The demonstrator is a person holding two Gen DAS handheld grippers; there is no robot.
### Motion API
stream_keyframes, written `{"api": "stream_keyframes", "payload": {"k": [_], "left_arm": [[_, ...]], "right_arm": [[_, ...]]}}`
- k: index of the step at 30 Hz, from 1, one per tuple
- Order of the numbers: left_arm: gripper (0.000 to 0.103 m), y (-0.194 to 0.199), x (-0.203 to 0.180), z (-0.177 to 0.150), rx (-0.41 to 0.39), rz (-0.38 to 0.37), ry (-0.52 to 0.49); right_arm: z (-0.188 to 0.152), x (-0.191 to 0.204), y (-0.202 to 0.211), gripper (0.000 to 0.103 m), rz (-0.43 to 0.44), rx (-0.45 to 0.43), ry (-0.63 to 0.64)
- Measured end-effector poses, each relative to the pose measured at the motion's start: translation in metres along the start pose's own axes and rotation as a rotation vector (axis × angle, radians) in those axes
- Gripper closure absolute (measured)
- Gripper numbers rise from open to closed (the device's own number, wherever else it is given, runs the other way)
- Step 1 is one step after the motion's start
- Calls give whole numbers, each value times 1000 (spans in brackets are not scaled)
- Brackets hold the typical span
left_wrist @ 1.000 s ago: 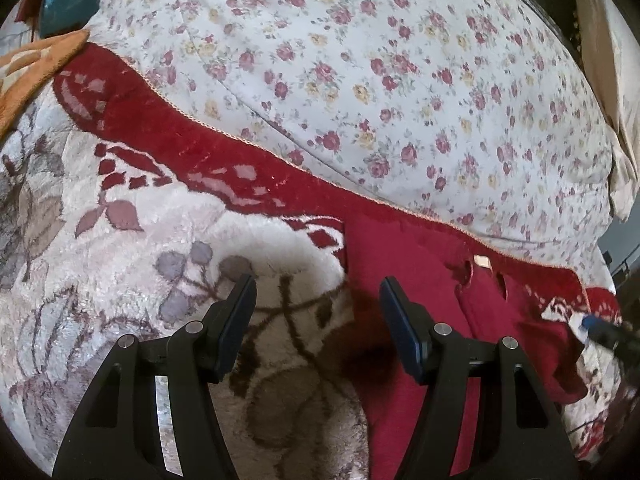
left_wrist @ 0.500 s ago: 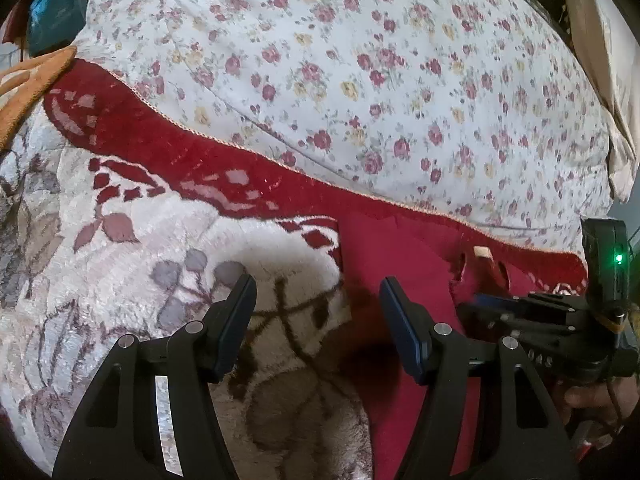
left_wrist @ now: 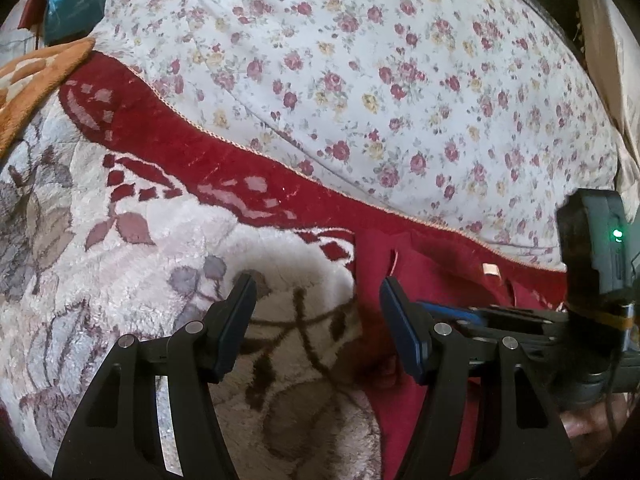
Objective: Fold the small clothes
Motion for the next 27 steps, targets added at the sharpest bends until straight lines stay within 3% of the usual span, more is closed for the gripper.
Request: {"api": "stream_keyframes", "payload": {"k": [1, 3, 4, 6, 9, 11, 13, 15, 18, 19, 20, 21, 22, 23, 25, 27], "left_arm": [[39, 0, -2, 0, -1, -4, -5], [39, 1, -5, 0, -6, -8, -20], [39, 1, -7, -1, -8, -11, -29], [39, 3, -11, -1, -11, -18, -44], [39, 4, -19, -3, -14, -40, -68], [39, 5, -28, -5, -17, -59, -97], [39, 4, -37, -7, -19, -69, -129], [39, 2, -46, -11, -14, -74, -165], [39, -4, -56, -19, -1, -82, -215], [39, -6, -57, -21, 6, -81, -226], [39, -9, -58, -23, 15, -78, -232], [39, -13, -57, -25, 29, -70, -233], [39, -16, -56, -26, 41, -65, -227], [39, -19, -54, -26, 52, -68, -218], [39, -22, -53, -28, 68, -79, -202], [39, -25, -54, -29, 77, -81, -202]], "right_arm": [[-2, -3, 8, 89, 21, -22, -17], [-11, -21, 48, 61, 52, -86, -76], [-17, -33, 73, 43, 43, -135, -95], [-35, -61, 125, 37, -13, -225, -117], [-68, -116, 186, 29, -206, -290, -203], [-91, -158, 214, 26, -310, -319, -302], [-116, -198, 221, 23, -349, -306, -434], [-135, -226, 210, 23, -311, -255, -544], [-145, -238, 180, 23, -164, -227, -630], [-144, -235, 172, 36, -111, -220, -626], [-141, -232, 169, 56, -123, -208, -599], [-137, -229, 170, 64, -215, -200, -538], [-132, -224, 175, 80, -285, -203, -464], [-130, -221, 178, 88, -314, -211, -426], [-121, -217, 191, 90, -371, -236, -358], [-114, -217, 194, 90, -506, -233, -260]]}}
Point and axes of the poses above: each gripper's, at about its wrist camera, not at the fingertips, and y roughly against the way its jaws point, x to its left, z to its top, the point moved 4 cm from there along -y, roughly the way its jaws point
